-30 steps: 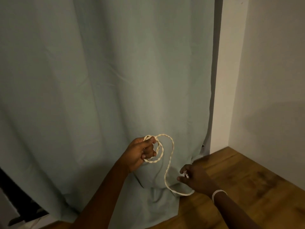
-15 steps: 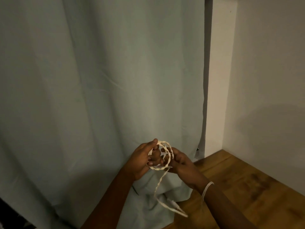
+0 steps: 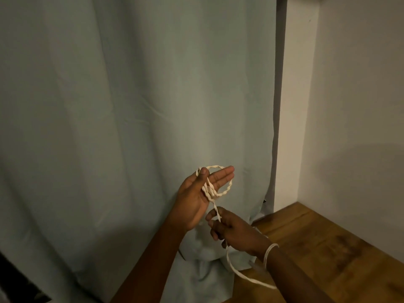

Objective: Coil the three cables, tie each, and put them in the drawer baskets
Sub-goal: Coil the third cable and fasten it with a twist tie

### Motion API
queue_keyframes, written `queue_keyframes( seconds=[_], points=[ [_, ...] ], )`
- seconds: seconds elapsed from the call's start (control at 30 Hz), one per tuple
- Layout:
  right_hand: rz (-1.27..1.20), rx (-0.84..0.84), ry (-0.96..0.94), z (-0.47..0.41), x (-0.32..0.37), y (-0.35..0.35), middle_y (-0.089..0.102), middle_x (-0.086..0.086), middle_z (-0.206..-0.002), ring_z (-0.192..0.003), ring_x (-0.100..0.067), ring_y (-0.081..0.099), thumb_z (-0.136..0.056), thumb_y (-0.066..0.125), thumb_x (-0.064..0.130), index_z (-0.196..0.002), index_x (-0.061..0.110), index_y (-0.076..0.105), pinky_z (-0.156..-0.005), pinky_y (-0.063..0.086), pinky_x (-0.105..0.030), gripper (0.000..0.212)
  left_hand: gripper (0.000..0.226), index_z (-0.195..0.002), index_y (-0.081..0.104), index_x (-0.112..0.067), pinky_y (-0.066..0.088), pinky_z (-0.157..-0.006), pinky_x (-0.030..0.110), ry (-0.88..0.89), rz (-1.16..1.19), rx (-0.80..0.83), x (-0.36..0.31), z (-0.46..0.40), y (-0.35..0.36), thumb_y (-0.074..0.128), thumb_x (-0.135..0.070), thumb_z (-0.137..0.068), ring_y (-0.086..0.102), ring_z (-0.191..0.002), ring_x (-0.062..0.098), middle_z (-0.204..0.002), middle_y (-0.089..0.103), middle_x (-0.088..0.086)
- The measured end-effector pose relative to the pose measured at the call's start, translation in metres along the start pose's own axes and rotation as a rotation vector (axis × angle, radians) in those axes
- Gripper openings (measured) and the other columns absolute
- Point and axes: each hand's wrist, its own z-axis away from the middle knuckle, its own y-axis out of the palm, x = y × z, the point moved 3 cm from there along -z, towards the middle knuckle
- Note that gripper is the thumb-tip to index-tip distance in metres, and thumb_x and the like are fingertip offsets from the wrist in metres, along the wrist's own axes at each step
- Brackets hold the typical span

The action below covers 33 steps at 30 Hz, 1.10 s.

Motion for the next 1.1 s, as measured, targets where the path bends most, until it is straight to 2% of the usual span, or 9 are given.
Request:
queue_keyframes(
  seconds=[0.1,0.27,0.47,0.6,0.73,0.83,0.9,1.0,1.1],
  points=[
    [0.019,0.014,0.039,0.003,-0.008,-0.010,0.063,0.001,-0.077,-0.069,-0.013,0.055,-0.104,0.043,0.020,-0.111,0.017,0.061,-0.059,0.050,-0.026,0.019,0.045,-0.135,0.043,0.005,0.043,-0.109,0.043,0.034,-0.038,-0.012,-0.007,0.004,-0.006,0.044,-0.021,-0.098,0.053,-0.128,0.038,-0.138,0.055,0.022],
    [0.108,-0.121,0.040,0.001,-0.015,-0.018,0.061,0.002,-0.073,-0.063,-0.015,0.053,-0.104,0.039,0.014,-0.107,0.010,0.062,-0.056,0.050,-0.024,0.024,0.038,-0.132,0.046,0.005,0.054,-0.091,0.027,0.065,-0.148,-0.084,-0.012,0.010,-0.005,0.048,0.006,-0.094,0.065,-0.109,0.027,-0.133,0.061,0.017],
    [0.094,-0.114,0.054,0.002,-0.021,0.003,0.064,0.003,-0.075,-0.064,-0.008,0.056,-0.104,0.042,0.020,-0.104,0.011,0.063,-0.060,0.050,-0.020,0.023,0.036,-0.124,0.044,0.006,0.049,-0.103,0.041,0.067,-0.073,-0.066,-0.003,0.013,-0.001,0.050,0.013,-0.089,0.059,-0.121,0.037,-0.136,0.057,0.021],
    [0.051,-0.077,0.068,0.007,-0.021,0.003,0.067,0.003,-0.078,-0.062,-0.003,0.057,-0.103,0.047,0.021,-0.111,0.014,0.060,-0.059,0.049,-0.018,0.017,0.030,-0.100,0.047,-0.004,0.057,-0.081,0.029,0.026,-0.032,-0.177,-0.006,0.017,-0.007,0.052,0.015,-0.078,0.072,-0.087,0.029,-0.132,0.059,0.024],
    [-0.146,-0.124,0.040,0.012,-0.009,-0.014,0.070,-0.008,-0.107,-0.093,-0.017,0.069,-0.089,0.070,0.015,-0.124,0.020,0.057,-0.081,0.059,-0.030,0.037,0.033,-0.104,0.046,-0.003,0.057,-0.076,0.027,-0.030,-0.054,-0.151,-0.006,0.021,-0.009,0.047,0.014,-0.076,0.070,-0.070,0.025,-0.130,0.061,0.022],
    [-0.528,-0.324,-0.108,0.015,0.016,-0.033,0.069,-0.014,-0.114,-0.109,-0.028,0.066,-0.093,0.062,0.005,-0.120,0.013,0.064,-0.096,0.055,-0.044,0.028,0.036,-0.112,0.044,-0.002,0.054,-0.080,0.027,-0.053,-0.123,-0.099,-0.004,0.020,-0.009,0.044,0.017,-0.082,0.069,-0.075,0.025,-0.133,0.059,0.022],
    [-0.703,-0.336,-0.105,0.015,0.029,-0.036,0.068,-0.011,-0.119,-0.112,-0.026,0.066,-0.097,0.058,0.021,-0.118,0.013,0.065,-0.097,0.054,-0.047,0.024,0.042,-0.115,0.044,-0.001,0.052,-0.082,0.030,-0.063,-0.155,-0.073,-0.003,0.019,-0.008,0.046,0.013,-0.076,0.065,-0.084,0.030,-0.131,0.060,0.023],
    [-0.669,-0.337,-0.066,0.013,0.034,-0.034,0.066,-0.007,-0.122,-0.117,-0.025,0.063,-0.089,0.061,0.040,-0.117,0.015,0.060,-0.099,0.053,-0.050,0.038,0.043,-0.108,0.049,0.000,0.052,-0.067,0.025,-0.091,-0.132,-0.132,0.000,0.017,-0.003,0.048,0.008,-0.065,0.054,-0.058,0.020,-0.114,0.065,0.024],
    [-0.772,-0.275,-0.116,0.013,0.028,-0.028,0.065,-0.017,-0.116,-0.119,-0.036,0.059,-0.083,0.068,0.029,-0.110,0.014,0.054,-0.101,0.047,-0.058,0.034,0.023,-0.096,0.054,-0.001,0.050,-0.065,0.026,-0.094,-0.074,-0.112,0.003,0.015,0.002,0.052,0.000,-0.073,0.038,-0.043,0.011,-0.091,0.057,0.019]
  ],
)
